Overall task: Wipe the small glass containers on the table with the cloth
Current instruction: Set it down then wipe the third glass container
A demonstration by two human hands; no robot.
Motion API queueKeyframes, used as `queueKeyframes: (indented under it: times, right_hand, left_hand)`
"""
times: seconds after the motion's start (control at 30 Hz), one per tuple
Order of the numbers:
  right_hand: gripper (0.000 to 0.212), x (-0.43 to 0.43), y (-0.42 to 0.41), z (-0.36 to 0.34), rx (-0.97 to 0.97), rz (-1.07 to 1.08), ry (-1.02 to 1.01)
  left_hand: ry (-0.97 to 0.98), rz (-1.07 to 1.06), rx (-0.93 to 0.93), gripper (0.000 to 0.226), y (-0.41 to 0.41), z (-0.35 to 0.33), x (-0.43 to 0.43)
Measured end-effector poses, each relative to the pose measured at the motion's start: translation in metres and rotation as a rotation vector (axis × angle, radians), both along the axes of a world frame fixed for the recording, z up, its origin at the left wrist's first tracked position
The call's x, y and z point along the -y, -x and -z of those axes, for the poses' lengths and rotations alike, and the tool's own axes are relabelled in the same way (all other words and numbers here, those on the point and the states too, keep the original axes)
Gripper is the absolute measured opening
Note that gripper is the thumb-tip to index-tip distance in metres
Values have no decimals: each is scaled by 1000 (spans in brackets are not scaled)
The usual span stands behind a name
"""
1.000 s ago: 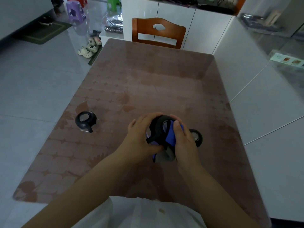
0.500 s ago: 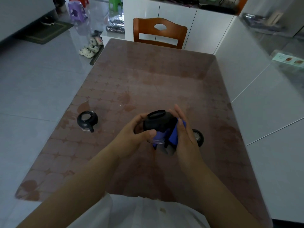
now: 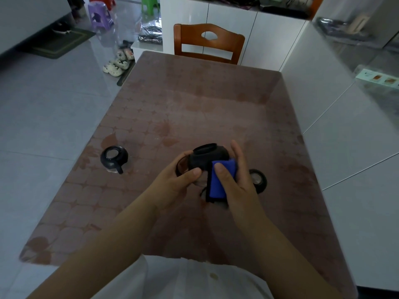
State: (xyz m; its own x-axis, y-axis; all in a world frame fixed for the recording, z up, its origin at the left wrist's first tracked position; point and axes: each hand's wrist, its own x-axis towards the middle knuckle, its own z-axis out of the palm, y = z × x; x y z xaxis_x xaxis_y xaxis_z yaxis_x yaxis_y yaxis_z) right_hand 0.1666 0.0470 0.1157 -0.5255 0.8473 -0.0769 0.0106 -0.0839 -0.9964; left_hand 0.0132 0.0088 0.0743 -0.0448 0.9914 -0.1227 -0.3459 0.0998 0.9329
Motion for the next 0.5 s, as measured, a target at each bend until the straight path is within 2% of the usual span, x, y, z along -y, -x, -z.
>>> queueKeyframes:
  times: [0.1,0.23,0.3,0.4,0.5]
  right_hand:
    - [86,1,-2,1,-10,60,-38]
    - [99,-1,-4,3,19,150,-155]
    - [104,-1,-2,2,19,182,-192]
    - [100,5,0,1,8,201,-231]
    - [94,13,0,4,20,194,-269]
  left_hand:
    - [1,33,-93,101,5,-5,0]
    - [14,-5,-131,61,8,-5,-1]
    - [0,8,-104,54,4,-6,0]
    - [10,11,43,79,-5,-12,2]
    - [44,29,8,87,-9,-16,1]
